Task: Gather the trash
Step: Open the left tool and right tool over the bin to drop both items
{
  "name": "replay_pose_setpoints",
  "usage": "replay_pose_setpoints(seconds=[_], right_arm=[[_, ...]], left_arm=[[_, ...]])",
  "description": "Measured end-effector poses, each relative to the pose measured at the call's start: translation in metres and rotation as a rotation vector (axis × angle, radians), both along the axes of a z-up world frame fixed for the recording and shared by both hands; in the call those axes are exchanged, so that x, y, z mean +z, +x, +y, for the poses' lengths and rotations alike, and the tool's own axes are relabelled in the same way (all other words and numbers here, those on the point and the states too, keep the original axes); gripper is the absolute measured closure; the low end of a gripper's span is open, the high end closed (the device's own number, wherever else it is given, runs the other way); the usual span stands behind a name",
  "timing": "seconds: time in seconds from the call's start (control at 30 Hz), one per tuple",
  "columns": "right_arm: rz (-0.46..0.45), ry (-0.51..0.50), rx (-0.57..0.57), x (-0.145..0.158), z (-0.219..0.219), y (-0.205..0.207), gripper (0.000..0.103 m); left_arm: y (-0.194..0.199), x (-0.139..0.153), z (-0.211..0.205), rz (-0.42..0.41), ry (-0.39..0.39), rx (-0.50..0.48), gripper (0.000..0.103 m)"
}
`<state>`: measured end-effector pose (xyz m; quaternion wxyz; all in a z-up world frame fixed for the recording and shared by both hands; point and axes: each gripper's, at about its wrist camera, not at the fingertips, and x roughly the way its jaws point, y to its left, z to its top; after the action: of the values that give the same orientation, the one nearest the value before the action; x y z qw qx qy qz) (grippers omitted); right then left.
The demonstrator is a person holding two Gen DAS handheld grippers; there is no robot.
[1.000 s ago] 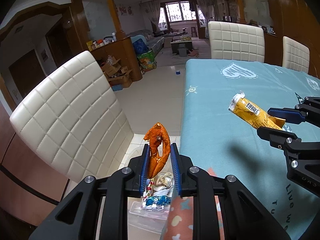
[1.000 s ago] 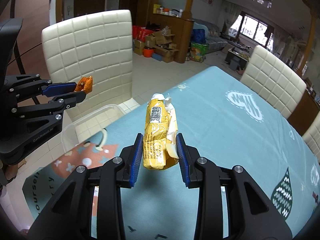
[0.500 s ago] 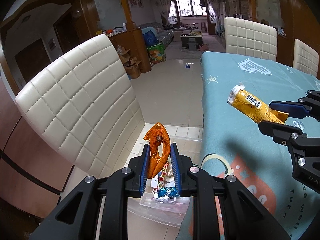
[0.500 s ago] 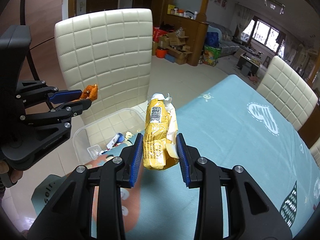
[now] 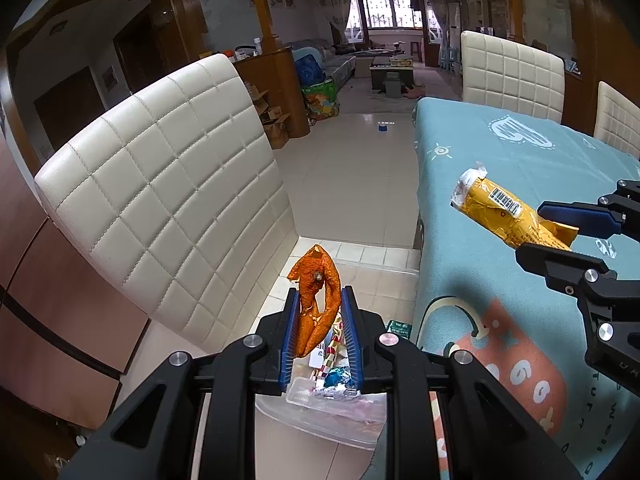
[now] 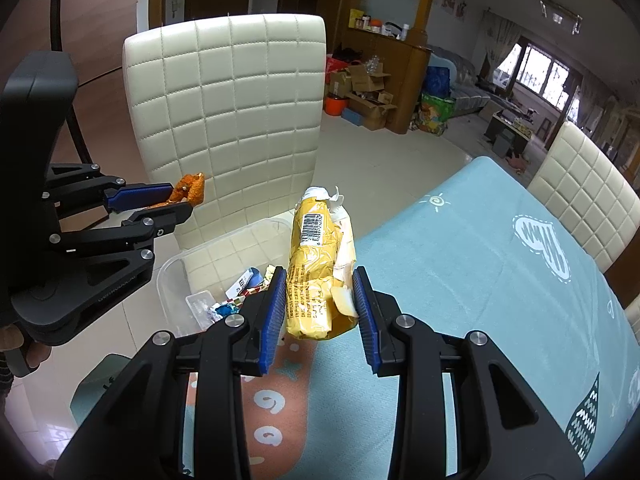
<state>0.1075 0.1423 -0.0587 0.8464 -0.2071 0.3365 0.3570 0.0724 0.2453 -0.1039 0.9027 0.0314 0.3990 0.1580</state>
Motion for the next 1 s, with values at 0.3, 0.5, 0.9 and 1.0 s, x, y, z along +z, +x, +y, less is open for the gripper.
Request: replay_pose_setpoints(seconds=[0.3,0.5,0.9,1.0], right_arm=[[0.003,0.002,0.015,-0.003,0.012,0.001,0.067],[0.009,-0.001,0.027,-0.004,0.023,0.002,0.067],[0.029,-0.015,0.047,-0.012,0.039,0.001,0.066],[0.026,-0.02,0.059,-0.012,0.046,0.0,0.065]], left_arm=[[-0.005,-0.003,0.009,0.006,0.0,0.023,0.081],[-0.005,-0.006,0.016,0.014,0.0,0.045,0.079],[-0.014,-0.003,0.026,-0.025,0.05,0.078,0.016],[-0.017,-0.003,0.03,-0.023,0.054,0.09,0.016]])
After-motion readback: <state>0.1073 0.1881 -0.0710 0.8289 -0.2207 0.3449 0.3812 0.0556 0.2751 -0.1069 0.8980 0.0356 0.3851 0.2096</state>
